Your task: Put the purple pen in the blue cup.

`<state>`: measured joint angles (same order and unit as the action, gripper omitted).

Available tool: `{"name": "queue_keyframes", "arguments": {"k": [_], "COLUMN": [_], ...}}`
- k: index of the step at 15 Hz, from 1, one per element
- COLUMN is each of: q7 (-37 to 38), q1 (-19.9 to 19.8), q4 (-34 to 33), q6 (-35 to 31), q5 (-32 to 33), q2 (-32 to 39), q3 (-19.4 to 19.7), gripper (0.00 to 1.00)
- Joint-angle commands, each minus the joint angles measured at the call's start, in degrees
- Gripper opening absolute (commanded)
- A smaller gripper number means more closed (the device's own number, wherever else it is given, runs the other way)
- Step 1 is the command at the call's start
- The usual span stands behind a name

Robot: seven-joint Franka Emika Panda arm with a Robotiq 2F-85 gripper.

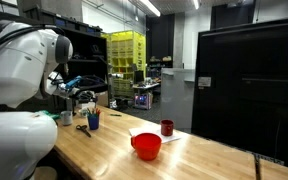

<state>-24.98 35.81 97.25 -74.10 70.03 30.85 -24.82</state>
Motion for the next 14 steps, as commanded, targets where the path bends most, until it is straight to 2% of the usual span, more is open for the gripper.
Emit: {"name": "queue_keyframes", "arguments": {"k": [1, 13, 14], "q7": [-2.4, -5.8, -5.9], "q1": [0.7, 0.4, 0.4], "q4": [-1.6, -2.1, -2.1], "q6": [0.3, -1.3, -1.4], "q5": [-0.2, -2.4, -2.7], "q2": [1.3, 4.5, 4.6], "q3": [0.8, 0.3, 0.3], "gripper": [0.03, 0.03, 0.24]}}
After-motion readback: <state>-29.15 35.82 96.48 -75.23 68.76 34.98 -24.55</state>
